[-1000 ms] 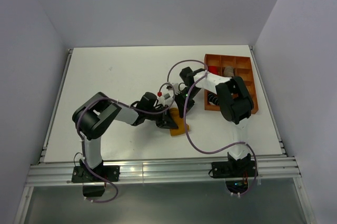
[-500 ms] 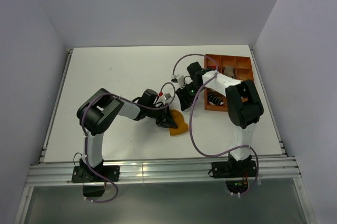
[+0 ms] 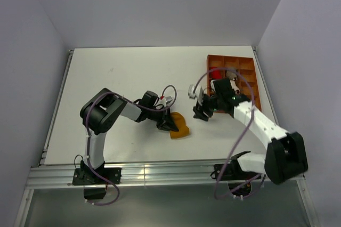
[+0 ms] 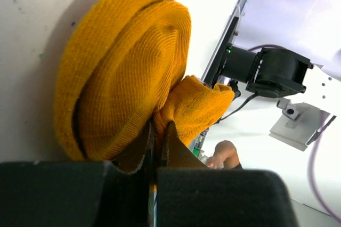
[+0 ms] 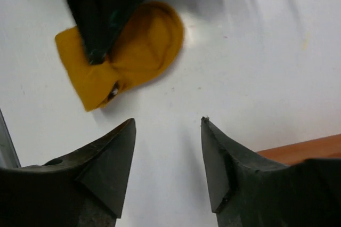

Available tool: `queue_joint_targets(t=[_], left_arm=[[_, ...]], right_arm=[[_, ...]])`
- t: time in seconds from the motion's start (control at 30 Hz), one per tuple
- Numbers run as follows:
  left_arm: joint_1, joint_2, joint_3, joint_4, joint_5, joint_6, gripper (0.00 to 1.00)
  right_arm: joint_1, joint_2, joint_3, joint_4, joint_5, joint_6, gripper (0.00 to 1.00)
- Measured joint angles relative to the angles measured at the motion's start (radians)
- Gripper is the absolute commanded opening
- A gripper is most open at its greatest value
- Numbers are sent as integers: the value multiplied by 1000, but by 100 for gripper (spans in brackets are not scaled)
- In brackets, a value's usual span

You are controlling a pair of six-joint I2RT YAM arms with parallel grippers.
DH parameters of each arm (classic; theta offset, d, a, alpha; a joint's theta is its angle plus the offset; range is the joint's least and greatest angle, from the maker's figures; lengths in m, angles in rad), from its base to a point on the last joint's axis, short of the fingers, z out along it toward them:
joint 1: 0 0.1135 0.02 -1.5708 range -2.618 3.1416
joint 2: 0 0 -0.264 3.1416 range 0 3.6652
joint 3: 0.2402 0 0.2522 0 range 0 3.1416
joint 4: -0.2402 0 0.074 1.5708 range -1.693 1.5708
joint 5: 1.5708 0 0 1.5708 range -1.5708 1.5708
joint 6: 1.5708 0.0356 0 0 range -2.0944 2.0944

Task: Roll the socks
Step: Roll the sock at the center of the board.

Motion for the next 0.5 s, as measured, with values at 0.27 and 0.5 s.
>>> queue_joint_targets(t=[0.27,0.5], left_arm=[[6,17,0,-4,36,-6,0],[8,23,0,-5,47,-6,0]], right_arm=[[267,-305,-357,147,124,-171,66],[439,-300,-414,248,257,-211,68]])
